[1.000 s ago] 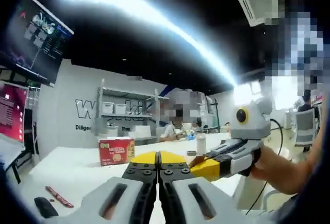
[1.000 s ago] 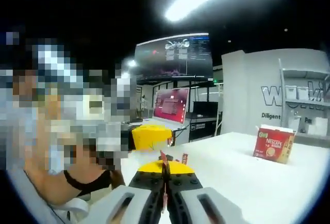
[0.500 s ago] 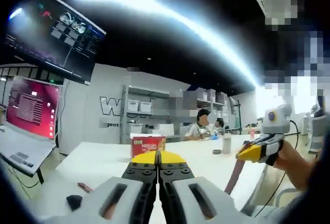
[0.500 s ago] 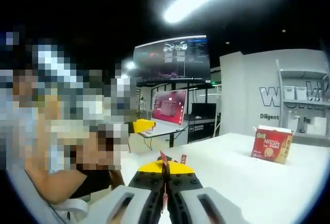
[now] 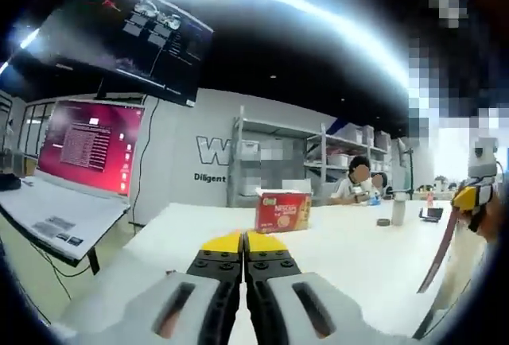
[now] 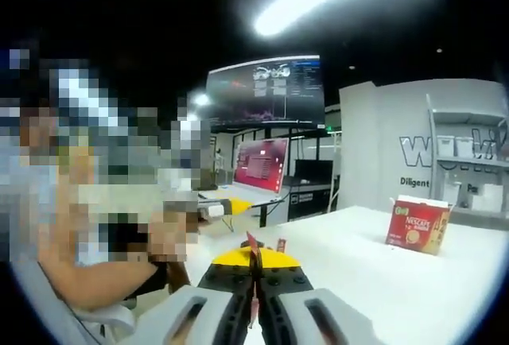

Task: Tear open the coffee pouch, take out the coffee, and pour the coffee from the pouch into the cup

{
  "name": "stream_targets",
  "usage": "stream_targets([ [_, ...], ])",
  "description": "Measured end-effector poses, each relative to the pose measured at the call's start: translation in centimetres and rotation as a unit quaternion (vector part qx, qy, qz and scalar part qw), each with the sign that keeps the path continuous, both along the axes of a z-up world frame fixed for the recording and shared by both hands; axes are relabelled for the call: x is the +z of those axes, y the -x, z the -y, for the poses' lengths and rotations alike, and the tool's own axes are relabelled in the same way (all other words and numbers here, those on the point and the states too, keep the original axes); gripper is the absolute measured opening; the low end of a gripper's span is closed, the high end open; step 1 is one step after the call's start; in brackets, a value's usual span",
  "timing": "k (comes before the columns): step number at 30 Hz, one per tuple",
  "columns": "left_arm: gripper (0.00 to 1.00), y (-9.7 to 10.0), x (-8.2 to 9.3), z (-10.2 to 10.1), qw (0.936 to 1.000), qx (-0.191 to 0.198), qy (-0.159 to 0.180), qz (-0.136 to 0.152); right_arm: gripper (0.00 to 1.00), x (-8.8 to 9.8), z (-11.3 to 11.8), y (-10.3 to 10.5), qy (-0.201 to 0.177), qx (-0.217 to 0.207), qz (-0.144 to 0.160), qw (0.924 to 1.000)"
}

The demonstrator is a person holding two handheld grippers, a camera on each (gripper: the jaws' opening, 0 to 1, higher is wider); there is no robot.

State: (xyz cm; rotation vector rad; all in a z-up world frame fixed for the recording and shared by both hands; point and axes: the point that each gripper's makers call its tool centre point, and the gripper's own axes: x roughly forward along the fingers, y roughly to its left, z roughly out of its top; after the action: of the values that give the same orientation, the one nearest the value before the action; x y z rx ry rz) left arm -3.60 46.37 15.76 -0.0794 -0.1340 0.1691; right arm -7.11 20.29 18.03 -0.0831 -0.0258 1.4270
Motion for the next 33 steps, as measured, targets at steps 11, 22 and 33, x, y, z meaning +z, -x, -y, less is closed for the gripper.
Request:
stream_targets([
  [11, 0.03, -6.1, -3.6, -6.3, 0.9914, 0.069, -0.038, -0.105, 0.01, 0.6, 0.7, -0.6, -0.012, -0.005, 0.002, 0.9999],
  [22, 0.27, -6.7, -5.5, -6.7, 0.9857, 0.078, -0.050, -0.140, 0.01, 1.3, 1.4, -0.9, -0.021, -0.006, 0.006, 0.9997],
  [33, 0.28, -5.2, -3.7, -1.0, 0.9950, -0.019, -0.019, -0.097, 0.01, 1.8, 1.7, -1.5, -0.022, -0.004, 0.005, 0.9997],
])
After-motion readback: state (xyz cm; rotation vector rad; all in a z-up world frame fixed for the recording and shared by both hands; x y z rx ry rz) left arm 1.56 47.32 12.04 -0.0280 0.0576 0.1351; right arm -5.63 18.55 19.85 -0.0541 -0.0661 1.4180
